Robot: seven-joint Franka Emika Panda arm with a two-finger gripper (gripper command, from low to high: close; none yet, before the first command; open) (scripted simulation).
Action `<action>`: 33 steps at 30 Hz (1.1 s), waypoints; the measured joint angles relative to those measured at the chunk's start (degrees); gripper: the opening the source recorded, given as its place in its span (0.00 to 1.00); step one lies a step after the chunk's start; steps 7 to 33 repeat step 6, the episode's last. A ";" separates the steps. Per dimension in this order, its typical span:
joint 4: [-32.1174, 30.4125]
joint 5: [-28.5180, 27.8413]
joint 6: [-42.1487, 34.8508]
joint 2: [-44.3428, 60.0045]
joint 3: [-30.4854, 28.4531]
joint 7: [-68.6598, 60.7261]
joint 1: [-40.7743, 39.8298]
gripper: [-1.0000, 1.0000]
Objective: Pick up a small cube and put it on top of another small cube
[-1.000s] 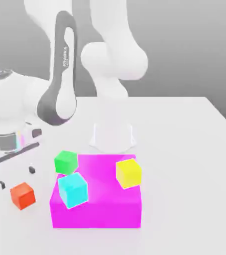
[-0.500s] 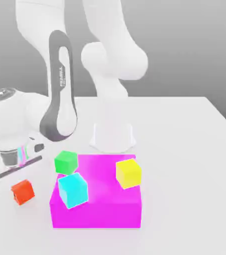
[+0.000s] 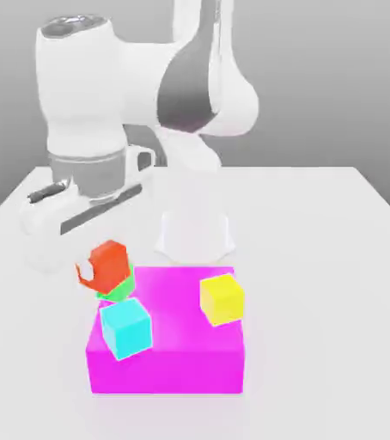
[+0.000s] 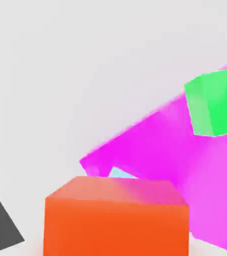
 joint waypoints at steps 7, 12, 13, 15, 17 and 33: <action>-1.49 -0.75 6.12 4.66 0.48 0.80 0.01 1.00; -1.49 -0.75 6.12 4.66 0.48 0.80 0.01 1.00; -1.49 -0.75 6.12 4.66 0.48 0.80 0.01 1.00; -1.49 -0.75 6.12 4.66 0.48 0.80 0.01 1.00; -1.49 -0.75 6.12 4.66 0.48 0.80 0.01 1.00; -1.49 -0.75 6.12 4.66 0.48 0.80 0.01 1.00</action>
